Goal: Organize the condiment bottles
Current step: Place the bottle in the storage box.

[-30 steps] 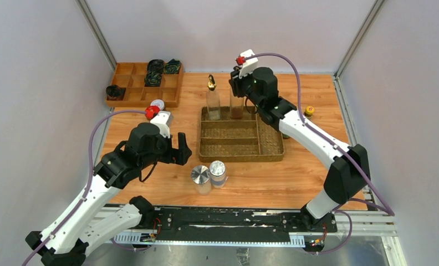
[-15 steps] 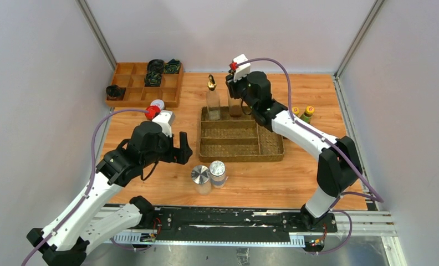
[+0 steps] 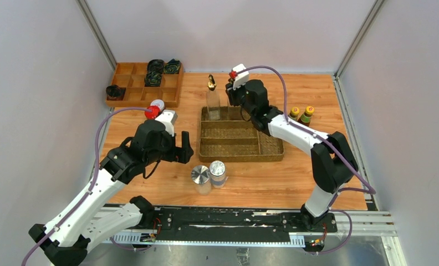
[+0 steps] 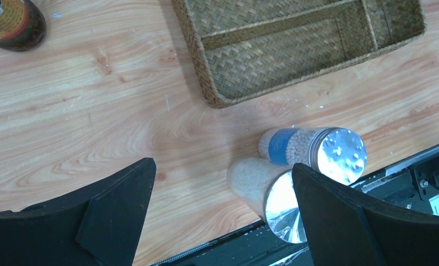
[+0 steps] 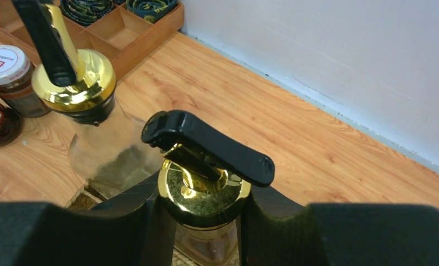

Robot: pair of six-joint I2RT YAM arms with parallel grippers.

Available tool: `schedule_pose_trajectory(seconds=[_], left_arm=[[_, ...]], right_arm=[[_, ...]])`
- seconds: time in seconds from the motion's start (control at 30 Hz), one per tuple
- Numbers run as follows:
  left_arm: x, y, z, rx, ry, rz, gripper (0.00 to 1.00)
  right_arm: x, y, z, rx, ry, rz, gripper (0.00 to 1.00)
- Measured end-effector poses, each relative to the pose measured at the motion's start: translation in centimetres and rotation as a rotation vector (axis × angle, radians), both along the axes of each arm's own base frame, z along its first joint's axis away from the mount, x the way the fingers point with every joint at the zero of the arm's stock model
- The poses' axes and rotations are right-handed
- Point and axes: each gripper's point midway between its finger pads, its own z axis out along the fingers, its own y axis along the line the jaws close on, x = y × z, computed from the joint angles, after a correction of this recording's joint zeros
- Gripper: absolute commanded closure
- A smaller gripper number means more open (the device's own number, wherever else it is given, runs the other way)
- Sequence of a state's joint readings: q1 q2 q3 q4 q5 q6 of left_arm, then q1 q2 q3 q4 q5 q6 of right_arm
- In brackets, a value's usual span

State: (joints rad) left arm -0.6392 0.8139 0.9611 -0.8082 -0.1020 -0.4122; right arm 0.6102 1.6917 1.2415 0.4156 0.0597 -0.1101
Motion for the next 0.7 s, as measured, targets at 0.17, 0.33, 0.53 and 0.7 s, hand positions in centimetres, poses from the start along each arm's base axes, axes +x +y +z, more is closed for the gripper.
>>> schedule_pose_trajectory(seconds=[0.17, 0.33, 0.53, 0.7], left_arm=[[0.04, -0.03, -0.08, 0.002, 0.003, 0.000, 0.00], [0.09, -0.07, -0.07, 0.001, 0.002, 0.000, 0.00], [0.17, -0.14, 0.01, -0.004, -0.001, 0.002, 0.00], [0.18, -0.19, 0.11, -0.010, -0.002, 0.004, 0.00]], right_arm=[[0.15, -0.02, -0.49, 0.016, 0.002, -0.001, 0.94], [0.12, -0.01, -0.62, 0.029, -0.006, -0.002, 0.67], [0.01, 0.03, -0.67, 0.053, -0.009, -0.003, 0.37], [-0.53, -0.27, -0.43, 0.067, -0.011, -0.002, 0.21]])
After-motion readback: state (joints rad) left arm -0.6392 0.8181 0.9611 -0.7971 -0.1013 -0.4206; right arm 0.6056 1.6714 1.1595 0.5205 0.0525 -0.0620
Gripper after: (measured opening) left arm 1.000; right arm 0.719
